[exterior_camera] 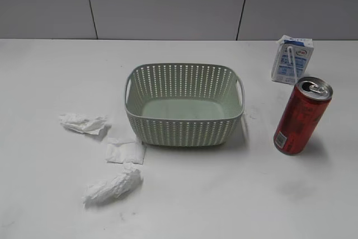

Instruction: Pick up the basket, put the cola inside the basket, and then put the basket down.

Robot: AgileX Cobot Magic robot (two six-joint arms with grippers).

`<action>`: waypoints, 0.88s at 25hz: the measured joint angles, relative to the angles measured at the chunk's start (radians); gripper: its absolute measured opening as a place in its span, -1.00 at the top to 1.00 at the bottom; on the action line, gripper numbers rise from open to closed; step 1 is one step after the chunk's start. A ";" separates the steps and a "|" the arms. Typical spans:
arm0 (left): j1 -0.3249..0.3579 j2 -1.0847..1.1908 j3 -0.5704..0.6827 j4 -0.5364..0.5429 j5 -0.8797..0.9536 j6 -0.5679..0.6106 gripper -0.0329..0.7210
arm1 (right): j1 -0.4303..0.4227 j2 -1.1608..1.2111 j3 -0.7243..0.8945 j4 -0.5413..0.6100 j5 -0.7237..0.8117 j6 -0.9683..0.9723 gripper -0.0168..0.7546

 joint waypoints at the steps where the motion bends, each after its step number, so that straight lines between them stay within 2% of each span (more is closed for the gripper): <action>1: 0.000 0.000 0.000 0.000 0.000 0.000 0.29 | 0.000 0.000 0.000 0.000 0.000 0.000 -0.25; 16: 0.000 0.000 0.000 0.000 0.000 0.000 0.29 | 0.000 0.000 0.000 0.000 0.000 0.000 -0.25; 22: 0.000 0.000 0.000 0.000 0.000 0.000 0.29 | 0.000 0.000 0.000 0.000 0.000 0.000 -0.41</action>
